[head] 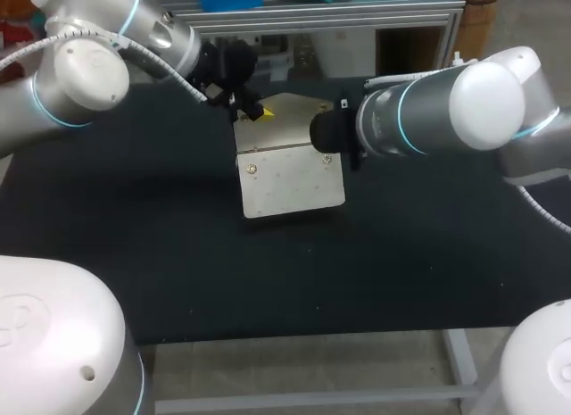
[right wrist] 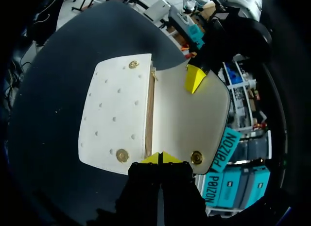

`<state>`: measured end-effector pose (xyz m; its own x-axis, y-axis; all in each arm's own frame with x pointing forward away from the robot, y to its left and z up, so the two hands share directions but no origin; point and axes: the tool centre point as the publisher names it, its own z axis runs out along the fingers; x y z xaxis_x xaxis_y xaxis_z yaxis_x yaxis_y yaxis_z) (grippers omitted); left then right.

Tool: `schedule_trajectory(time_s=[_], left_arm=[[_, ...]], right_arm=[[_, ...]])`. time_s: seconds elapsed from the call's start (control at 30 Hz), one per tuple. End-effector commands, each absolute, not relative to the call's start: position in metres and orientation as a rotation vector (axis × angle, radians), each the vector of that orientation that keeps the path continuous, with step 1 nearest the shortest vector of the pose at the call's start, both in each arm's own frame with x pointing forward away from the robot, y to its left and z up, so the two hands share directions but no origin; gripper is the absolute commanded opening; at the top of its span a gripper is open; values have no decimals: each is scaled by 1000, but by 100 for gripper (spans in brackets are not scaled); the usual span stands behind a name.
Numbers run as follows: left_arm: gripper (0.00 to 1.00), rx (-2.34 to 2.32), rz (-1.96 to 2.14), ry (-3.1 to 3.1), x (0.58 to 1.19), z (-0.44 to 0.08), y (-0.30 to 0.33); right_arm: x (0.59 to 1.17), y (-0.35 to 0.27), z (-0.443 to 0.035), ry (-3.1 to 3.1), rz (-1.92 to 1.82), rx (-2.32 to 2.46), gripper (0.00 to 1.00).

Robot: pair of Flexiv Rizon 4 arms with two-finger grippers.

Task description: Pick up the bag, open it, inspect its contents, close it, and place it on the opposite side

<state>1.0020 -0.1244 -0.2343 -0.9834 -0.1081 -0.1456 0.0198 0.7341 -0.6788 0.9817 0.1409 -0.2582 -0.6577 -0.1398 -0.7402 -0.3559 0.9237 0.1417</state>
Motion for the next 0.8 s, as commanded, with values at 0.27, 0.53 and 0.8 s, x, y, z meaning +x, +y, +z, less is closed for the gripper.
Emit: schedule_trajectory(time_s=[0.27,0.53,0.8], left_arm=[[0,-93,-1091,2750,999,-225,-130],[0,-94,-1096,2747,999,-222,-130],[0,-149,-1133,2708,1006,-216,-122]], right_arm=[[1006,163,-280,2300,281,-393,0],[1010,162,-283,2310,261,-394,0],[1003,159,-298,2348,254,-401,0]])
